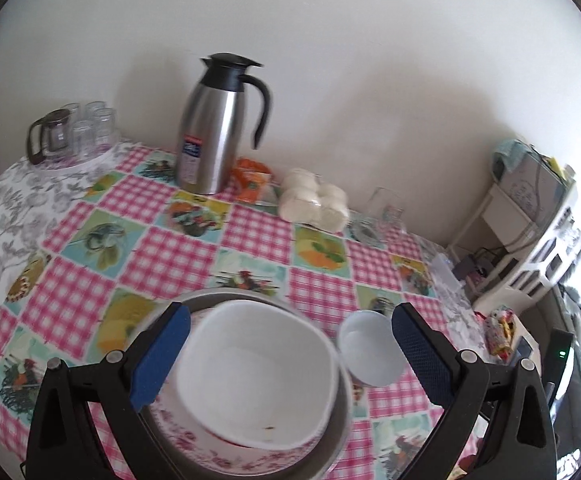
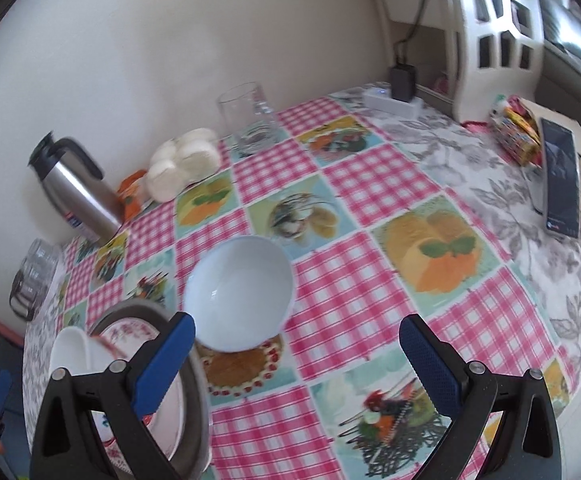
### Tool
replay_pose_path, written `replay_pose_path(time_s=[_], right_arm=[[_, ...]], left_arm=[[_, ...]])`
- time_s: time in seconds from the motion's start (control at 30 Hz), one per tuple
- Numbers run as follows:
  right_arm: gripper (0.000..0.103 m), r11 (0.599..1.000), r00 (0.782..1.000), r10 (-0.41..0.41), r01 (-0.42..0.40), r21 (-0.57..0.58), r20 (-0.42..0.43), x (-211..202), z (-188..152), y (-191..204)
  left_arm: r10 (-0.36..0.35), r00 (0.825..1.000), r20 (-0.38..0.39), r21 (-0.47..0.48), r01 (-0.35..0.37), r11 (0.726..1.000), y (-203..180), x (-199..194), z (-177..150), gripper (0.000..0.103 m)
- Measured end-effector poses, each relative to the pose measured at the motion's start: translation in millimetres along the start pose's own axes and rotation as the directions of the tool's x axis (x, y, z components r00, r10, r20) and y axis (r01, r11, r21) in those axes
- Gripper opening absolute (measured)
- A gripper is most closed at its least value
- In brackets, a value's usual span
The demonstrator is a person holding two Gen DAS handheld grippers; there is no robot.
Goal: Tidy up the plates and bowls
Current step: 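Move the right tool to the large pale blue bowl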
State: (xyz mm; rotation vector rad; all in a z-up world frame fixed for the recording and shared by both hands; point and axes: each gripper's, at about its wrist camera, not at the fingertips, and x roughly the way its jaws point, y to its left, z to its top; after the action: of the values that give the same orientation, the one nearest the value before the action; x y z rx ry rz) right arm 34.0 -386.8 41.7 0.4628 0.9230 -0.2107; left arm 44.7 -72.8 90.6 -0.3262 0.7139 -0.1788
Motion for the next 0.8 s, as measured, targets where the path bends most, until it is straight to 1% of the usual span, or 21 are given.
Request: replay_pose_path(time_s=[0.1,0.2,0.27,0.33,0.43,0.57,0.73,0.8], right_arm=[[0.103,0.999,1.0,0.002,-0.001,0.038,-0.008,4.0,2.7,-16.2],[0.103,0.998,1.0,-0.018,0.019,0.053,-0.017,10.5,3.8,-27.0],[0.103,0.997,1.0,-0.002,0.004,0.071,-0.024,15.3,5.3,-34.3],[0.103,0.994,0.999,0.036,-0.033,0.102,-0.029,20.9,6.5,-42.2],[0.103,0.99,0.998,0.054,-0.049,0.132,-0.037,29.7,6.9,-50.9],[0.103,0.987,0.995,0.077,-0.069,0.144,-0.057,40.8,6.6,-56.3],[0.102,0.987,0.993,0.1,-0.09,0.135,-0.067,49.1,7.7,-52.9],[0.099,0.985,0.99,0.125,-0.116,0.128,-0.069,53.0,8.6,-49.9]], left_arm=[[-0.082,0.995,-0.05,0.033,0.084,0.996,-22.7,8.0,-1.7,0.101],[-0.126,0.987,-0.101,0.058,0.132,0.99,-43.3,17.7,-7.1,0.101],[-0.119,0.984,-0.132,0.105,0.133,0.986,-57.6,25.8,-11.6,0.101],[-0.115,0.982,-0.152,0.141,0.136,0.981,-70.8,33.0,-16.1,0.101],[-0.127,0.976,-0.177,0.165,0.157,0.974,-84.9,44.1,-20.2,0.101],[-0.078,0.977,-0.199,0.214,0.121,0.969,-100.7,65.5,-26.2,0.101],[-0.067,0.965,-0.255,0.195,0.12,0.974,-105.1,93.0,-30.8,0.1],[-0.063,0.963,-0.262,0.191,0.116,0.975,-106.8,101.5,-31.9,0.1]])
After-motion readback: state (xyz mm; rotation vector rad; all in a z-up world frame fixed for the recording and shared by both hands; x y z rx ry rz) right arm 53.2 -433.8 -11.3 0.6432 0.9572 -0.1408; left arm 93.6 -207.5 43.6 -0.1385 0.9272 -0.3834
